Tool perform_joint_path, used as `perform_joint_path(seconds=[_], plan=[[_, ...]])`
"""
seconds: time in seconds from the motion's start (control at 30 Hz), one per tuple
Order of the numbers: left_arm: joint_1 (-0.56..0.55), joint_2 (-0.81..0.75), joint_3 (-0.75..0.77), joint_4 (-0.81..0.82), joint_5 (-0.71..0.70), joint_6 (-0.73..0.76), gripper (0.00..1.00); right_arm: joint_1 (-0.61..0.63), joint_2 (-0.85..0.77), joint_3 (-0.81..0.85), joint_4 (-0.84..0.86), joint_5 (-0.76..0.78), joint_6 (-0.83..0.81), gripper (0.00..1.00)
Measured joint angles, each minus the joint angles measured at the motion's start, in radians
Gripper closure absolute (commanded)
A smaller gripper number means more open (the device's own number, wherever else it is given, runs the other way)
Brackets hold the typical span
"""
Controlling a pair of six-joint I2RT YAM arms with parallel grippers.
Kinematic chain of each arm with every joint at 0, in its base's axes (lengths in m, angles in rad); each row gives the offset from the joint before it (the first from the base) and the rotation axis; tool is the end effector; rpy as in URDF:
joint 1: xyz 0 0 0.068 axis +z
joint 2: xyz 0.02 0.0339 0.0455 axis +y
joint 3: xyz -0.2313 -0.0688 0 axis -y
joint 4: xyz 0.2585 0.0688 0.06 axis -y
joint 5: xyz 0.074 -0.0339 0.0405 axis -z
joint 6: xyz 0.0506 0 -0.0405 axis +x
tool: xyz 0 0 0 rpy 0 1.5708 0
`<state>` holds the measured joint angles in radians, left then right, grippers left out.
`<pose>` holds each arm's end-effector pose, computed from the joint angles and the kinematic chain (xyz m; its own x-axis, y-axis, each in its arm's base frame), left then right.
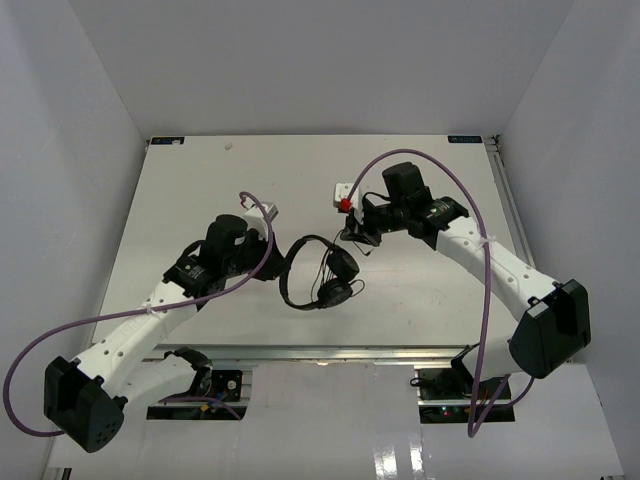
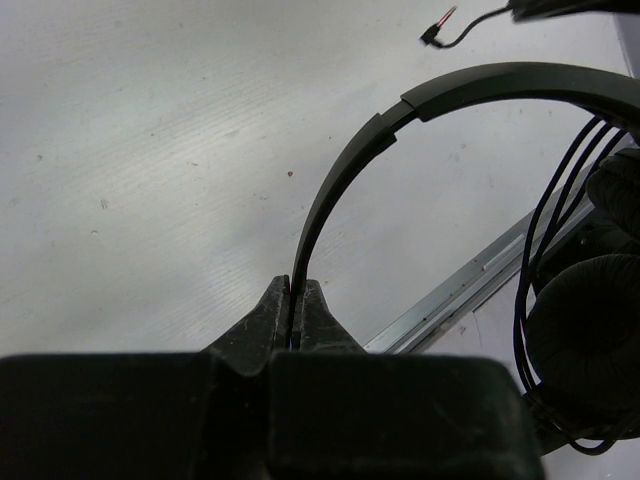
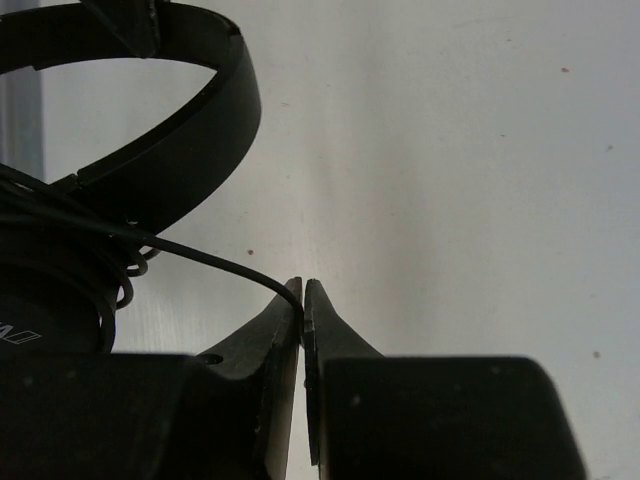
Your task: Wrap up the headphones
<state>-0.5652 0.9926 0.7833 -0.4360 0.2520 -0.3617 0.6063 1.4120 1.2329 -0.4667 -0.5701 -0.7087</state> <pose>0.2104 -0.1484 0.2382 -0.7181 0.0496 -0.6942 0.4627 0.7791 -0.4230 0.2651 0.2171 0.2847 0.1673 -0.5508 -0.8177 -0.9550 0.1155 -0.2732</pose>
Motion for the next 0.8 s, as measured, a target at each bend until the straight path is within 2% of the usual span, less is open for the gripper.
perform_joint_path(seconds=[0.33,0.67,0.8], plan=[[-0.001,-0.022,0.048,0.011,-0.033,-0.045,1.0,-0.076,0.006,-0.093,0.102,-0.322,0.182,0.89],[-0.001,-0.029,0.115,-0.031,-0.103,-0.054,1.0,-0.117,0.051,-0.149,0.271,-0.538,0.363,0.89],[-0.002,-0.02,0.148,-0.042,-0.104,-0.056,1.0,-0.121,0.063,-0.151,0.328,-0.588,0.418,0.84]])
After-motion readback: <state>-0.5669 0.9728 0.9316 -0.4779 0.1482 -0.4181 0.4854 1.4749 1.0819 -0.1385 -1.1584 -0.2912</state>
